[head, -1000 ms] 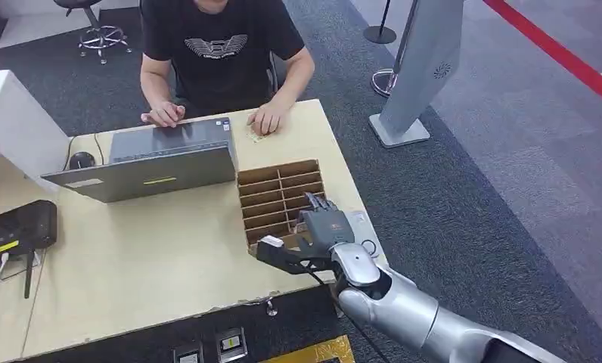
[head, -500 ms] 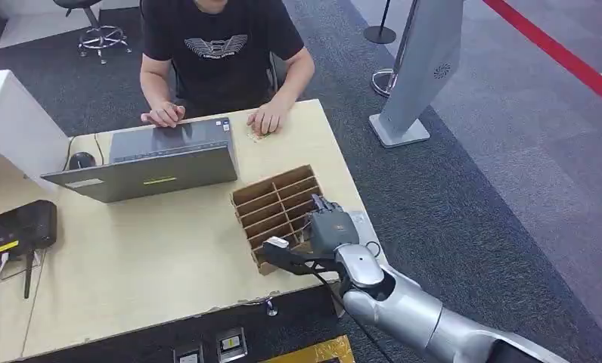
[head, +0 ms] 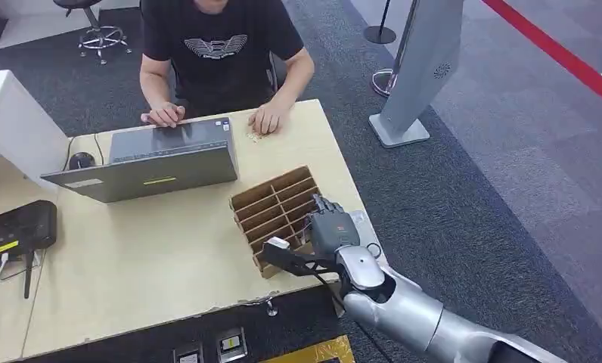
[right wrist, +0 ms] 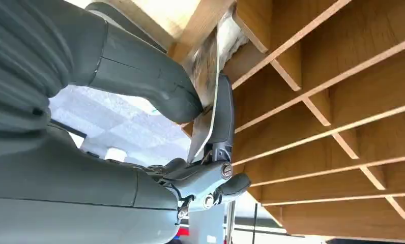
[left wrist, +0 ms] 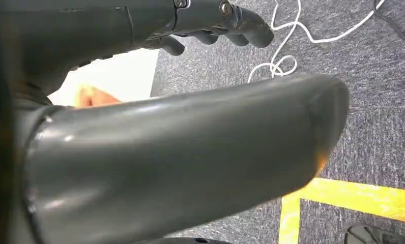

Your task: Pass the card to the sensor for recognition and then transmit it.

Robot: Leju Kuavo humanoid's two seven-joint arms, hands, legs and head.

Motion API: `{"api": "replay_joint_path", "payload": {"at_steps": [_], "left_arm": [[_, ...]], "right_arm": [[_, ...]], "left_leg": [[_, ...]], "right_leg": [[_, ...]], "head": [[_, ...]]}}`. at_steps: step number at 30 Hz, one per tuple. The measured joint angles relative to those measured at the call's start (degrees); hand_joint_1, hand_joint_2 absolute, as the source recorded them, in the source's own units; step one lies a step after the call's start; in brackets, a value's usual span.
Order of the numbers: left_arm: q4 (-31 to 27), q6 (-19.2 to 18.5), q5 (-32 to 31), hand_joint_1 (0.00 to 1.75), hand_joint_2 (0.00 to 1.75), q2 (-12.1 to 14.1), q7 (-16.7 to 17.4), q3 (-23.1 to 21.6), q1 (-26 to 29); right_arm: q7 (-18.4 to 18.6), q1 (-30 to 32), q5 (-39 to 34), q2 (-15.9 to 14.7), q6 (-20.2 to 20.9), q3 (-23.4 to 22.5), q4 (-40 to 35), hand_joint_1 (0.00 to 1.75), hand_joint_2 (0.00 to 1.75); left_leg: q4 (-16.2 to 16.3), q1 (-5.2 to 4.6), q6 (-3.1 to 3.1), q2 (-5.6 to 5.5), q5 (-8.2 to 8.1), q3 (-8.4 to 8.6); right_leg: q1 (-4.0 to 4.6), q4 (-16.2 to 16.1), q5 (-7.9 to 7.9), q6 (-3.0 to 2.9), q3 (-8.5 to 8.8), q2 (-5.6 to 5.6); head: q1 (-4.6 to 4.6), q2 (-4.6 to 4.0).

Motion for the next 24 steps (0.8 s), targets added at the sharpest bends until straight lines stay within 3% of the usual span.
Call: {"api": "replay_joint_path", "payload": {"at_steps": [7,16,24], "left_arm": [[0.0,0.02,0.77,0.0,0.0,0.0,0.0,-0.59,0.0],[0.0,0.17,1.77,0.0,0.0,0.11,-0.35,-0.77,0.09],[0.0,0.28,1.84,0.0,0.0,0.22,-0.35,-1.51,0.07]], "right_arm": [[-0.68,0.08,3.46,0.0,-4.07,-0.02,-0.85,1.75,1.75],[-0.83,0.39,11.39,-0.07,-20.96,-3.54,-5.07,1.75,1.75],[-1.07,0.09,13.92,-0.31,-23.23,-6.38,-9.27,1.75,1.75]], "left_leg": [[0.0,0.0,0.0,0.0,0.0,0.0],[0.0,0.0,0.0,0.0,0.0,0.0],[0.0,0.0,0.0,0.0,0.0,0.0]], "right_leg": [[0.0,0.0,0.0,0.0,0.0,0.0],[0.0,0.0,0.0,0.0,0.01,0.0],[0.0,0.0,0.01,0.01,0.02,-0.02]], "head": [[0.0,0.0],[0.0,0.0],[0.0,0.0]]}}
